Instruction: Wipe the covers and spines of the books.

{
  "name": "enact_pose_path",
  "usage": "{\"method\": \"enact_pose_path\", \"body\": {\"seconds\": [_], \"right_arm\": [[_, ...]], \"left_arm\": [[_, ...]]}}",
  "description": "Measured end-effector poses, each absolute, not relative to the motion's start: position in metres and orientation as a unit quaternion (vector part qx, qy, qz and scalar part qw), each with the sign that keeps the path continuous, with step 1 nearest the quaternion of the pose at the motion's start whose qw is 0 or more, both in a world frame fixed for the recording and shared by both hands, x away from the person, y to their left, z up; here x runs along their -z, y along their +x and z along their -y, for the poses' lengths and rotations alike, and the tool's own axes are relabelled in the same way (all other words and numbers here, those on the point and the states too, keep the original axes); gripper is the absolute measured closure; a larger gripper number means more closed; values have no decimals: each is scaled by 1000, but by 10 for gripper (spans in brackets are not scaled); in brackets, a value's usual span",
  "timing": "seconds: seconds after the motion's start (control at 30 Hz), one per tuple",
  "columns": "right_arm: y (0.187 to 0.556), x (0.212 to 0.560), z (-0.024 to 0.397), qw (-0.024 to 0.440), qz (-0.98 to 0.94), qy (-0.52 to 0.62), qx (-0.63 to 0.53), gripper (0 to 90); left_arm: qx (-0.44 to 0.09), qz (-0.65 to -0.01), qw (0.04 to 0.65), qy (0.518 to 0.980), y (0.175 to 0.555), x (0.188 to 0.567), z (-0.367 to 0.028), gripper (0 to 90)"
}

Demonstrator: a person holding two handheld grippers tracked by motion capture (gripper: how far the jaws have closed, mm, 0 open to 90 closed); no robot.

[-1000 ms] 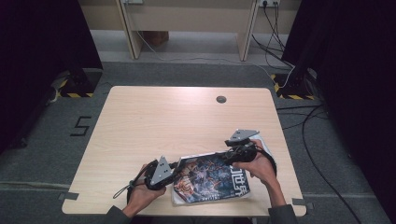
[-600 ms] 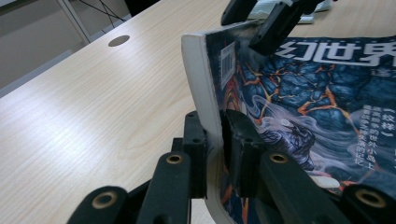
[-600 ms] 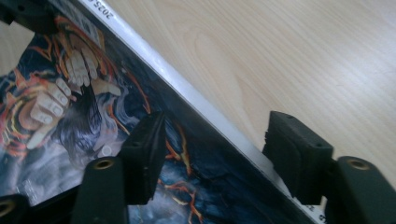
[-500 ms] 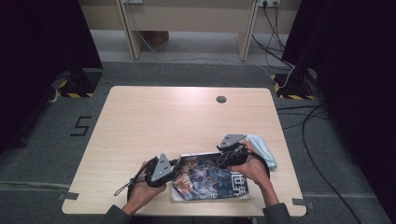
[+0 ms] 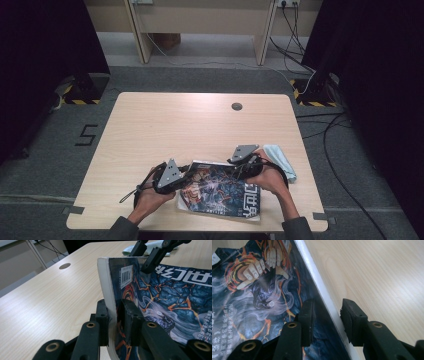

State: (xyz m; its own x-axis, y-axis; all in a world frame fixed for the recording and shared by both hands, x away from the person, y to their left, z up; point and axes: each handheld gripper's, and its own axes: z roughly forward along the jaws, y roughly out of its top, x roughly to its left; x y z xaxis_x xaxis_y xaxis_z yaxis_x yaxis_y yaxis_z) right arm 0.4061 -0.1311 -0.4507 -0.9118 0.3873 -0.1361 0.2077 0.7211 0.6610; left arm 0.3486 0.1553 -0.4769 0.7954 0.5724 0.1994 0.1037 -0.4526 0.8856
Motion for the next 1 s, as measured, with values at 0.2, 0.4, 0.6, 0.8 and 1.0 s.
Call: {"method": "enact_pose_path", "body": {"seconds": [0.2, 0.4, 0.6, 0.8, 1.0], "right_arm": [[413, 452, 125, 110, -917, 144, -354, 642], [413, 451, 120, 108, -921, 146, -346, 664], [407, 445, 117, 104, -924, 144, -338, 726], [401, 443, 115, 107, -927, 139, -333, 774], [400, 441, 116, 103, -926, 144, -332, 797]], "left_arm": [[-236, -216, 490, 811, 352, 477, -158, 754], [-230, -238, 490, 807, 354, 477, -159, 738], [-227, -258, 492, 800, 359, 478, -163, 714], [-227, -268, 492, 796, 364, 480, -164, 702], [-228, -275, 491, 794, 368, 482, -162, 683]]}}
